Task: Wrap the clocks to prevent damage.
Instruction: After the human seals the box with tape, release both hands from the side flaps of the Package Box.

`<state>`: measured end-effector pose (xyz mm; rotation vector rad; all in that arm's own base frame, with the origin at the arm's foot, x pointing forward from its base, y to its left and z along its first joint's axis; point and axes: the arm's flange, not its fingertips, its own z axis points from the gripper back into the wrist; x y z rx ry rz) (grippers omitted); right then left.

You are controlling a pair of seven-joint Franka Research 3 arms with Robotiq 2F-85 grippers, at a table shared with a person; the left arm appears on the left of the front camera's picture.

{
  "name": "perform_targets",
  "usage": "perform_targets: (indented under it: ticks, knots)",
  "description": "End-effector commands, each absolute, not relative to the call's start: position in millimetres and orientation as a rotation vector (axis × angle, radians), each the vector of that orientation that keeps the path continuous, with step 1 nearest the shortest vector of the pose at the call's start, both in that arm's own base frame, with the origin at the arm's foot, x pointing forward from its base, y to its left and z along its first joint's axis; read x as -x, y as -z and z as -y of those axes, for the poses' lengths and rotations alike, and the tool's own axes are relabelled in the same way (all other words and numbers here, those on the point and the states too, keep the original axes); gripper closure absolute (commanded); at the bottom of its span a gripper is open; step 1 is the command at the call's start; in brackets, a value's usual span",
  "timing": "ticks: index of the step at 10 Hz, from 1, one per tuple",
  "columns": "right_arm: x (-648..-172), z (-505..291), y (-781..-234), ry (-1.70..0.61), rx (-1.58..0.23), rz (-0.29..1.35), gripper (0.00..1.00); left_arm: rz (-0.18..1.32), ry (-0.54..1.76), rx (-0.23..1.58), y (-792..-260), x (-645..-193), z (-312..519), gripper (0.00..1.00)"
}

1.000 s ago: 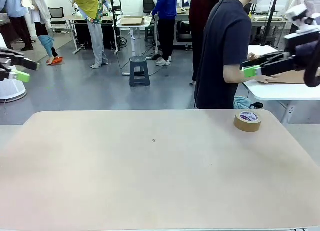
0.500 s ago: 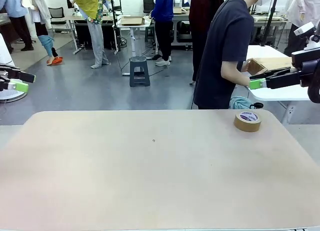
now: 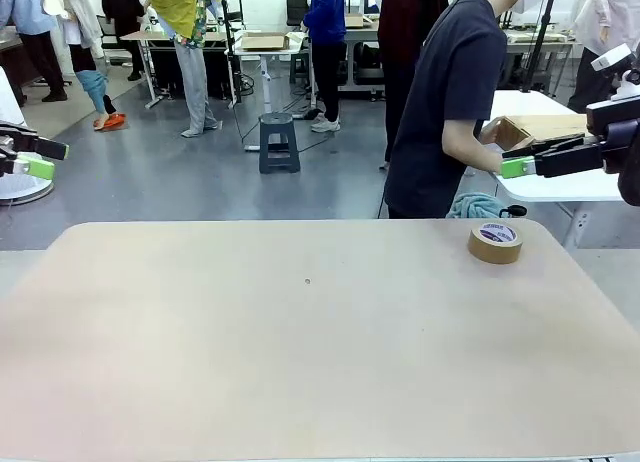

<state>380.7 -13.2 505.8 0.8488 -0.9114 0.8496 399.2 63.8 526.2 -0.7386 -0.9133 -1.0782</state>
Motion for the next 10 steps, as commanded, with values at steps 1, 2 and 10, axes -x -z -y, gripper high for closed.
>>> perform_targets:
  ticks: [1,2,10]
  knots:
    - [-381.3,12.0,-505.3,-0.853,-0.856,0.913,0.0,0.923,1.083,0.736,-527.5,-397.8,-65.9,0.0]
    - [-381.3,12.0,-505.3,-0.853,-0.856,0.913,0.0,0.923,1.083,0.736,-527.5,-397.8,-65.9,0.0]
    - [-381.3,12.0,-505.3,-0.853,-0.856,0.913,0.0,0.923,1.083,0.736,-527.5,-397.8,-65.9,0.0]
